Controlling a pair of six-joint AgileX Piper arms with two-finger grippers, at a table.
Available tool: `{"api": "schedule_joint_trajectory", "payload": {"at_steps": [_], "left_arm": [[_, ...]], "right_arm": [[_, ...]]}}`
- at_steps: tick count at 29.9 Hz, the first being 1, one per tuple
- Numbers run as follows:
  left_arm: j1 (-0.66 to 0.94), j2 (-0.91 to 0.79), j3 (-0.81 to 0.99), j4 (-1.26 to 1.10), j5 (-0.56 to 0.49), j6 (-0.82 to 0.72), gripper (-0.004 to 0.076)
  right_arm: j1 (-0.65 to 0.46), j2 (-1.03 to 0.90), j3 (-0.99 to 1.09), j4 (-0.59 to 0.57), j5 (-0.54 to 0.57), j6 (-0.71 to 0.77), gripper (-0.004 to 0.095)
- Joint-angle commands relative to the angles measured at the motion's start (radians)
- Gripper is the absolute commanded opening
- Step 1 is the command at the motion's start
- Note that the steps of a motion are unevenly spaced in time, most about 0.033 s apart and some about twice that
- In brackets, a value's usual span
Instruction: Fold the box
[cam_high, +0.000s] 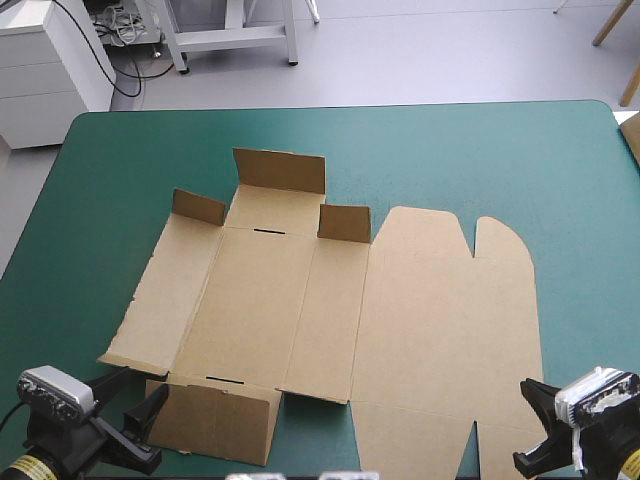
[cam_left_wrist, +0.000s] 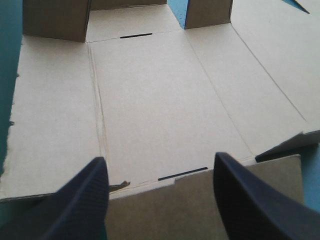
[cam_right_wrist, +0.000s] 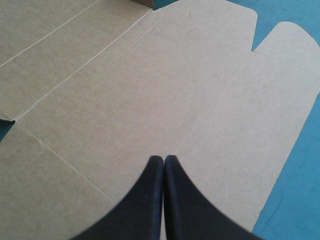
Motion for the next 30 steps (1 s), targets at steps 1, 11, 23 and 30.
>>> {"api": "schedule_joint_trajectory", "payload": {"at_steps": [1,11,23,30], "left_arm": [[-0.001,0.014,-0.02,-0.054,-0.071,-0.014,0.0454],[-0.001,0.159,-0.091,0.021,-0.061,-0.03,0.0454],[-0.001,0.679,-0.392,0.049,-0.012,-0.056,0.0454],[0.032,0.959,-0.604,0.047,0.18,-0.024,0.0454]], "right_arm": [[-0.004,0.012,-0.026,-0.01,-0.063,0.001,-0.0021],[-0.004,0.012,-0.026,-0.011,-0.062,0.001,-0.0021],[-0.004,0.012,-0.026,-0.011,-0.062,0.001,-0.0021],[-0.004,0.012,-0.026,-0.008,-0.052,0.001,-0.0021]]}}
